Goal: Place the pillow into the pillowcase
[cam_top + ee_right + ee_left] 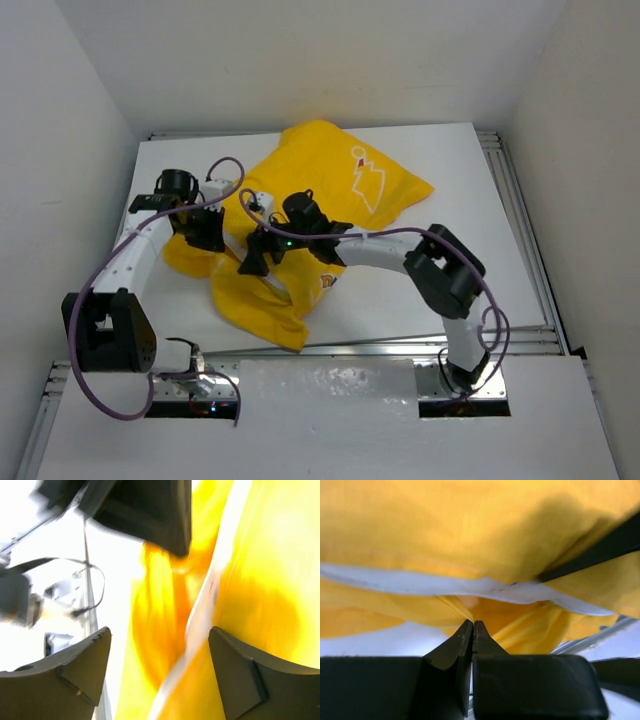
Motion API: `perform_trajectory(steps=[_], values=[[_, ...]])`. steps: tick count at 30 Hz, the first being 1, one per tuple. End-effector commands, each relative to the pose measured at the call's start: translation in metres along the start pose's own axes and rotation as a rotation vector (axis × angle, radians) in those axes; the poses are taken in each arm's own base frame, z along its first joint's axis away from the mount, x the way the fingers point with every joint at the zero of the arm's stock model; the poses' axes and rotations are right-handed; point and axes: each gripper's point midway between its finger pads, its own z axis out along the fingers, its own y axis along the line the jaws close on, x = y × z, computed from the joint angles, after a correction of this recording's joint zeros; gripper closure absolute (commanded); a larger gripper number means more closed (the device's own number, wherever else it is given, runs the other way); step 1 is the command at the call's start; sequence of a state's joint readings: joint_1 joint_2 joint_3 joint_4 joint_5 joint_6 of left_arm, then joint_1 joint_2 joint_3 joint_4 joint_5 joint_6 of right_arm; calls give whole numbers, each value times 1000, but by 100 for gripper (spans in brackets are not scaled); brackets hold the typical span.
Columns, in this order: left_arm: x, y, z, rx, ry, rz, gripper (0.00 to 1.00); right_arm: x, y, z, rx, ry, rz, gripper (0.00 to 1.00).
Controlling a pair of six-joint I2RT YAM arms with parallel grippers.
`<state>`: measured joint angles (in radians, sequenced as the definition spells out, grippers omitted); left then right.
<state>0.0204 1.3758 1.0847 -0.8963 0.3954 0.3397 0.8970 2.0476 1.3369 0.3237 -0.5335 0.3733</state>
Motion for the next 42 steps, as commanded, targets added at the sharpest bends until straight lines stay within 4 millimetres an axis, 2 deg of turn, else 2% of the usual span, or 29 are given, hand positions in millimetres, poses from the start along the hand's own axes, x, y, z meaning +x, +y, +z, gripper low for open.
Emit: perform_trajectory(steps=[1,3,4,6,7,8,9,10,12,13,18,20,21,22,23,24,25,26,27,28,29,30,31,32,34,35,39,41,42], values=[[-9,9,-31,-96,-79,100,100,-63,49,-50,-64,-150,-184,22],[-4,12,-32,-118,-70,113,100,-56,53,-61,-55,-137,-167,24],[-2,14,-33,-128,-62,123,100,-61,54,-67,-35,-146,-167,25],[1,18,-34,-149,-49,134,100,-57,42,-66,29,-127,-137,25],[1,18,-34,-152,-47,140,100,-55,32,-63,74,-117,-128,24],[1,18,-35,-154,-48,149,100,-45,2,-56,203,-96,-103,21],[-1,17,-37,-148,-59,157,100,-47,-12,-53,276,-77,-97,10],[-2,15,-37,-142,-62,165,100,-34,-45,-47,419,-54,-88,4],[-3,12,-39,-134,-76,168,100,-23,-60,-35,471,-22,-108,1],[-3,11,-40,-130,-79,170,100,-6,-66,-21,446,27,-114,1],[-3,8,-45,-127,-90,190,100,50,-62,-2,396,180,-245,1],[-7,7,-49,-129,-104,202,100,57,-67,1,428,188,-262,15],[-9,6,-50,-126,-108,205,100,63,-79,3,484,185,-219,32],[-11,5,-54,-122,-113,214,100,61,-88,2,525,175,-204,59],[-13,2,-56,-113,-118,222,100,45,-97,2,560,140,-192,96],[-14,2,-59,-115,-120,230,100,38,-102,3,575,122,-174,100],[-16,1,-63,-121,-124,238,100,36,-111,5,589,114,-160,100],[-16,2,-67,-133,-125,244,100,5,-121,5,611,49,-152,100],[-16,3,-69,-143,-127,263,100,-4,-129,5,633,26,-110,100],[-14,3,-71,-146,-119,274,100,-8,-147,4,695,7,-81,100],[-11,2,-75,-152,-122,292,100,-44,-165,-4,743,-89,-26,100],[-8,2,-76,-154,-113,336,100,-55,-179,-10,786,-131,6,100],[1,2,-75,-150,-90,354,100,-61,-211,-26,886,-174,52,100],[5,3,-79,-165,-84,412,100,-86,-220,-34,917,-258,107,100],[24,4,-78,-172,-41,455,100,-108,-249,-54,1017,-347,152,100],[37,5,-74,-162,1,488,100,-114,-256,-59,1049,-368,162,100],[58,3,-76,-126,82,561,100,-127,-278,-69,1177,-419,134,100],[62,-4,-78,-77,94,592,100,-127,-281,-67,1178,-426,144,100],[57,-10,-81,-54,74,607,100,-124,-282,-65,1169,-426,156,100]])
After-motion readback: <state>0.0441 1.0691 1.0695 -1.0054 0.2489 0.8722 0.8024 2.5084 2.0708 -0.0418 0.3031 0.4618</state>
